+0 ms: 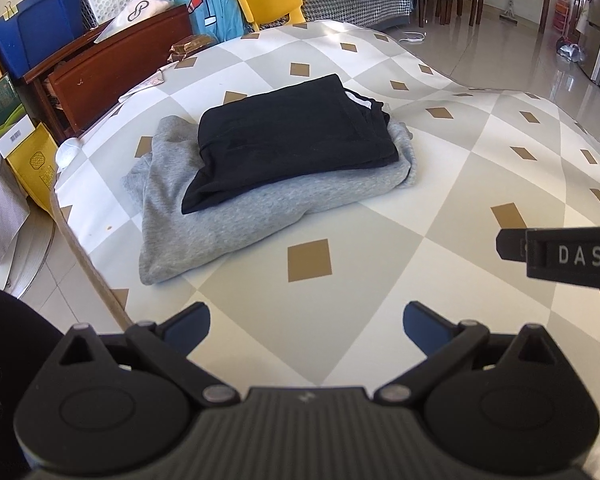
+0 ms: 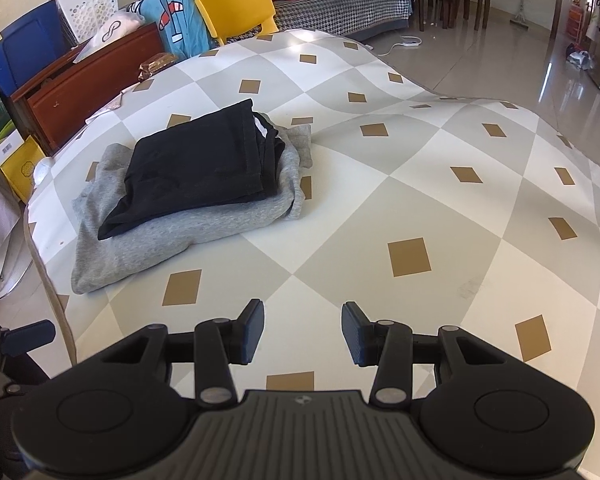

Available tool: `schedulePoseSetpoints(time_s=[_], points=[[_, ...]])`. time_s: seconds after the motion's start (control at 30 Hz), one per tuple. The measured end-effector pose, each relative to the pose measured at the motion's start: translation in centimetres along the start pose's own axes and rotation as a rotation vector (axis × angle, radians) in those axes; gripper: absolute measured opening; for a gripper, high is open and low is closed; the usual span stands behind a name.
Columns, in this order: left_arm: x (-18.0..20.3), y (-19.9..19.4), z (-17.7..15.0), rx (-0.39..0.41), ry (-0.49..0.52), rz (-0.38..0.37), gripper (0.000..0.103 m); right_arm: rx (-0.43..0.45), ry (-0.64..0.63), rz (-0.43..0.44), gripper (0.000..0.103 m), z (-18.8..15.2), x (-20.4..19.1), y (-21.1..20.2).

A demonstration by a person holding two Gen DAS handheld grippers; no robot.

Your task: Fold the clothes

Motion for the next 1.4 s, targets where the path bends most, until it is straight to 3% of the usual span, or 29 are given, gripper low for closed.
schedulePoseSetpoints(time_s=[0.97, 1.4], points=[[2.0, -1.2, -0.7, 0.015, 0.013, -0.025, 0.103, 0.036, -0.046, 0.065, 0.042, -0.2, -0.7, -2.1], [5.2, -1.1, -1.6, 0.007, 0.069, -0.069, 0.103, 0.02, -0.015, 0.024, 0.042, -1.7, 2.0, -2.7]])
Point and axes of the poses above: each gripper's, at about its wrist camera, not at the fingertips, and y roughly the way its jaws point, x to its right, z to its top, the point moved 9 cm from there along y, roughly the way its jaws point, and after that the axes turned 1 degree about z, right-handed, at the moved point
